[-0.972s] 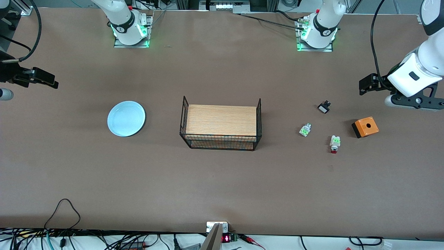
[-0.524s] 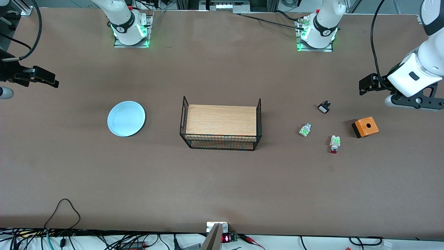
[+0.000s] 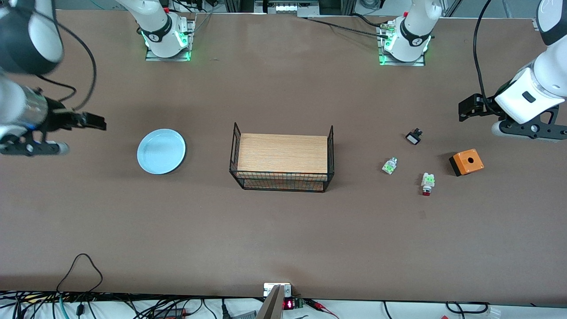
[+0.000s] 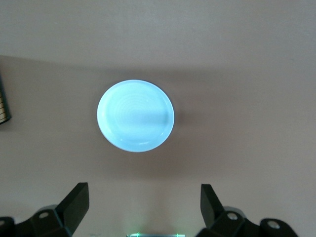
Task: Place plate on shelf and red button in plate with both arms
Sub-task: 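Reach the right gripper down to the rim of the light blue plate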
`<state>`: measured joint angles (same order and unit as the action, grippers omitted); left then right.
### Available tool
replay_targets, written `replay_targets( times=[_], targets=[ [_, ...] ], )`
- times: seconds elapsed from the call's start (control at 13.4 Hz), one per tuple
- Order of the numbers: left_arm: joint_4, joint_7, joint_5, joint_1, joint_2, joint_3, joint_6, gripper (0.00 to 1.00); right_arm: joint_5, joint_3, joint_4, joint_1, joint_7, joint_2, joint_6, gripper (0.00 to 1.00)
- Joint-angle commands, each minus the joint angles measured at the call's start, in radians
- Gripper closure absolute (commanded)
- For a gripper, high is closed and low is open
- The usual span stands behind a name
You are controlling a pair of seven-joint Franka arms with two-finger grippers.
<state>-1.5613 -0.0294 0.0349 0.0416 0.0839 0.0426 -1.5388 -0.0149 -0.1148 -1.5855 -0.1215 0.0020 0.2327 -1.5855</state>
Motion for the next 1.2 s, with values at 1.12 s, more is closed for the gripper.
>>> replay_targets(
  times=[1.12],
  targets=[
    [0.02, -0.023, 0.01, -0.008, 0.016, -0.004, 0.003, 0.0, 0.035, 0.0, -0.626, 0.079, -0.109, 0.171, -0.852, 0.06]
  ],
)
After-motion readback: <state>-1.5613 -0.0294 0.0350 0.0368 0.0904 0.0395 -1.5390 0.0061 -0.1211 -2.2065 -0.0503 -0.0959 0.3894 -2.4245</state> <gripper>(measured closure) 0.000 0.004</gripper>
